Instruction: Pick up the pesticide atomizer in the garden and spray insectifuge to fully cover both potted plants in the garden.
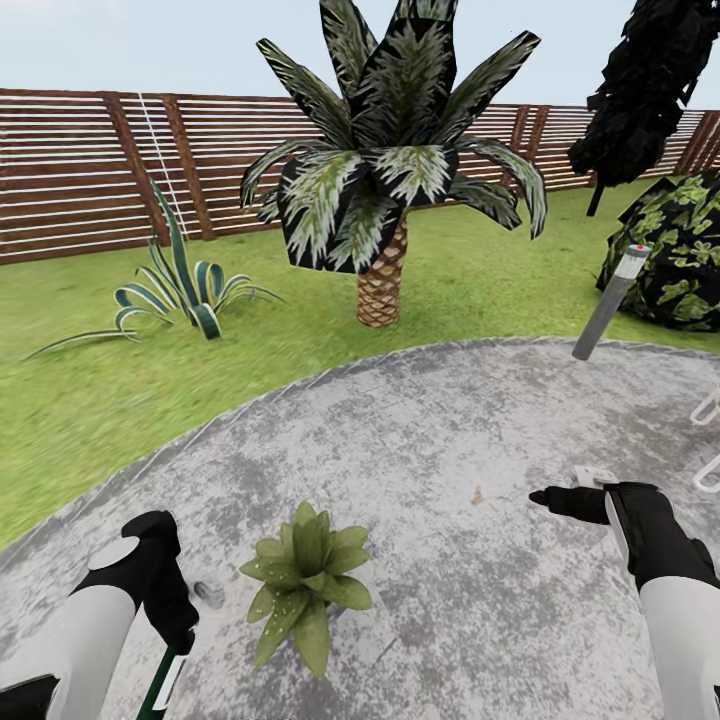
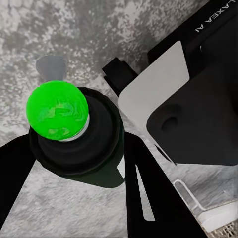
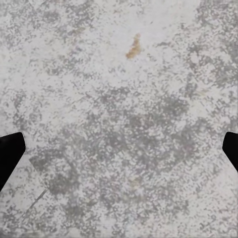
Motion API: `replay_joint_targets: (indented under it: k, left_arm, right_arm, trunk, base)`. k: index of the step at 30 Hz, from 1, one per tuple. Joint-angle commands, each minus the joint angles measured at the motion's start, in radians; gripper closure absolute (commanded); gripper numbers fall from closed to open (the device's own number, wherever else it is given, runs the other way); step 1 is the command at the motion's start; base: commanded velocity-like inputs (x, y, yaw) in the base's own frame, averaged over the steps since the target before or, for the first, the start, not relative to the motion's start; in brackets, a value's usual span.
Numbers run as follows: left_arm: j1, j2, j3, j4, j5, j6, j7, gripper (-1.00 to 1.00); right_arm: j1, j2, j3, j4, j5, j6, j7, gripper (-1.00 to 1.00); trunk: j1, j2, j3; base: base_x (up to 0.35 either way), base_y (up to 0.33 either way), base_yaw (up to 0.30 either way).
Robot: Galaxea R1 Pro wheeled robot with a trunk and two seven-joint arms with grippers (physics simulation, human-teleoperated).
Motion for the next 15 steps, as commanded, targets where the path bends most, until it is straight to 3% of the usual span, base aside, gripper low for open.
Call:
replay_joint_targets:
  k: [1,5,15]
  left_arm:
    - [-0.001,-0.001,0.005,0.000,-0.010,0.009,-0.008,1.00]
    - [-0.001,-0.001,0.005,-0.001,-0.010,0.009,-0.008,1.00]
    - [-0.001,-0.001,0.005,-0.002,-0.010,0.010,-0.008,1.00]
  right_arm:
    - [0.000,0.000,-0.003,-0.001,0.010,0.003,0.009,-1.00]
    - [0.000,0.000,-0.003,-0.001,0.010,0.002,0.009,-1.00]
    - [0.000,0.000,-0.003,-0.001,0.010,0.002,0.009,-1.00]
  trunk:
    - [0.000,0.000,-0.001]
    - [0.000,0.000,-0.001]
    - [0.000,0.000,-0.001]
  base:
    - [0.000,0.000,0.244]
    - [0.004,-0.107,0.250]
    - [0.041,-0.325,0.216]
